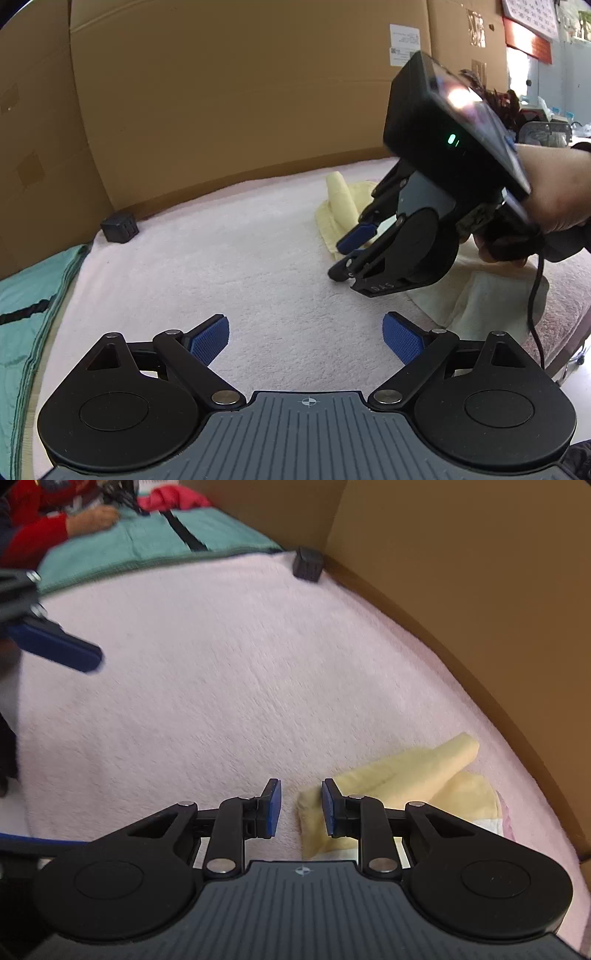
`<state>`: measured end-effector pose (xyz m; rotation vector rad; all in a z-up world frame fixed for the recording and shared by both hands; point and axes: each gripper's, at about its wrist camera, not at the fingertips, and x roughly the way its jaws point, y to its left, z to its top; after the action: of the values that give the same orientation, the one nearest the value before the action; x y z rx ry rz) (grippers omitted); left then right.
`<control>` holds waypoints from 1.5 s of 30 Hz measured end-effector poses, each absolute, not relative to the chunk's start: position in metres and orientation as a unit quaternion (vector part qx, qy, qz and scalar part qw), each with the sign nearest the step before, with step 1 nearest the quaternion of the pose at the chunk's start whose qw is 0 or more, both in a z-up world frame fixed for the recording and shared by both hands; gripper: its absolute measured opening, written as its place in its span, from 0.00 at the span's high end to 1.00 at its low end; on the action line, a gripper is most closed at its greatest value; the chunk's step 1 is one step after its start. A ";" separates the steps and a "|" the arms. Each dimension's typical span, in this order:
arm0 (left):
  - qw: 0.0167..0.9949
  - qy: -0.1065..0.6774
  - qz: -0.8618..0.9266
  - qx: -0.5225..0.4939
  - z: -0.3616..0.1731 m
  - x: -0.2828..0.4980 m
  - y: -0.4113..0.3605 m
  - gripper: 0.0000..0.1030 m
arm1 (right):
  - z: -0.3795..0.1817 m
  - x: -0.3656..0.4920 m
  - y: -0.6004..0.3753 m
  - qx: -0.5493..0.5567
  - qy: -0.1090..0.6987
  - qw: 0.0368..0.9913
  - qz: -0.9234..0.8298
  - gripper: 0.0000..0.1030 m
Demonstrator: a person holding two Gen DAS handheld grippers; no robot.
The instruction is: Fold clothes
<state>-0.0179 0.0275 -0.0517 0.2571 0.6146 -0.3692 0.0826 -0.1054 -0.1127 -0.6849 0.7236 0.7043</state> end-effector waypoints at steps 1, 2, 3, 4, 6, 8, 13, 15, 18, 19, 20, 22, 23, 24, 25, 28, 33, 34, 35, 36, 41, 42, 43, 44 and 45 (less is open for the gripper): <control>0.929 0.301 -0.179 0.123 -0.053 -0.017 0.030 0.07 | -0.114 0.083 -0.105 -0.323 0.339 0.822 0.324 0.74; 0.929 0.302 -0.179 0.120 -0.054 -0.015 0.032 0.07 | -0.116 0.084 -0.104 -0.325 0.339 0.824 0.317 0.74; 0.929 0.303 -0.178 0.117 -0.054 -0.014 0.034 0.07 | -0.115 0.086 -0.105 -0.321 0.345 0.824 0.313 0.74; 0.929 0.304 -0.178 0.114 -0.055 -0.012 0.035 0.07 | -0.114 0.087 -0.107 -0.315 0.351 0.825 0.311 0.74; 0.929 0.307 -0.176 0.109 -0.057 -0.008 0.037 0.07 | -0.112 0.091 -0.112 -0.302 0.364 0.826 0.307 0.74; 0.929 0.307 -0.178 0.104 -0.057 -0.005 0.039 0.07 | -0.110 0.098 -0.115 -0.279 0.380 0.826 0.308 0.78; 0.931 0.303 -0.178 0.102 -0.057 -0.008 0.040 0.07 | -0.107 0.103 -0.120 -0.249 0.382 0.841 0.291 0.96; 0.931 0.303 -0.177 0.101 -0.058 -0.007 0.041 0.07 | -0.099 0.103 -0.122 -0.234 0.368 0.852 0.290 0.96; 0.932 0.301 -0.176 0.100 -0.057 -0.005 0.041 0.07 | -0.077 0.102 -0.124 -0.201 0.329 0.872 0.300 0.96; 0.932 0.299 -0.177 0.100 -0.056 -0.005 0.041 0.07 | -0.070 0.102 -0.124 -0.190 0.316 0.879 0.303 0.96; 0.933 0.297 -0.177 0.100 -0.055 -0.005 0.041 0.07 | -0.061 0.100 -0.124 -0.180 0.297 0.884 0.312 0.96; 0.933 0.294 -0.178 0.101 -0.054 -0.006 0.039 0.07 | -0.047 0.093 -0.121 -0.162 0.255 0.891 0.339 0.96; 0.934 0.293 -0.180 0.100 -0.053 -0.007 0.039 0.07 | -0.042 0.090 -0.119 -0.154 0.239 0.894 0.348 0.96; 0.934 0.292 -0.182 0.099 -0.052 -0.008 0.039 0.07 | -0.039 0.088 -0.114 -0.142 0.223 0.895 0.359 0.96; 0.933 0.293 -0.183 0.098 -0.052 -0.009 0.039 0.07 | -0.042 0.089 -0.106 -0.133 0.227 0.887 0.379 0.96; 0.933 0.298 -0.177 0.099 -0.055 -0.009 0.040 0.07 | -0.060 0.094 -0.080 -0.117 0.250 0.864 0.421 0.95; 0.931 0.309 -0.167 0.097 -0.060 -0.006 0.044 0.07 | -0.111 0.112 -0.059 -0.133 0.356 0.836 0.396 0.92; 0.931 0.310 -0.165 0.098 -0.061 -0.006 0.045 0.07 | -0.114 0.113 -0.064 -0.122 0.367 0.832 0.399 0.92; 0.931 0.312 -0.164 0.097 -0.061 -0.005 0.045 0.07 | -0.112 0.112 -0.069 -0.111 0.369 0.832 0.399 0.92; 0.931 0.314 -0.162 0.096 -0.061 -0.005 0.045 0.07 | -0.109 0.111 -0.074 -0.104 0.367 0.834 0.398 0.89; 0.929 0.316 -0.170 0.092 -0.062 0.003 0.037 0.07 | -0.094 0.104 -0.103 -0.092 0.352 0.849 0.384 0.74; 0.928 0.315 -0.173 0.094 -0.062 0.003 0.034 0.07 | -0.093 0.104 -0.108 -0.090 0.351 0.851 0.380 0.72; 0.928 0.314 -0.176 0.096 -0.062 0.002 0.032 0.07 | -0.091 0.104 -0.113 -0.088 0.351 0.853 0.376 0.72; 0.927 0.314 -0.179 0.098 -0.062 0.001 0.030 0.07 | -0.090 0.104 -0.118 -0.085 0.348 0.856 0.373 0.71; 0.927 0.314 -0.180 0.100 -0.062 0.001 0.029 0.07 | -0.088 0.103 -0.124 -0.079 0.345 0.859 0.371 0.69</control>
<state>0.0010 0.0287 -0.0625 0.2045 0.6442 -0.3697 0.1034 -0.1236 -0.0879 -0.1667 0.7248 0.7787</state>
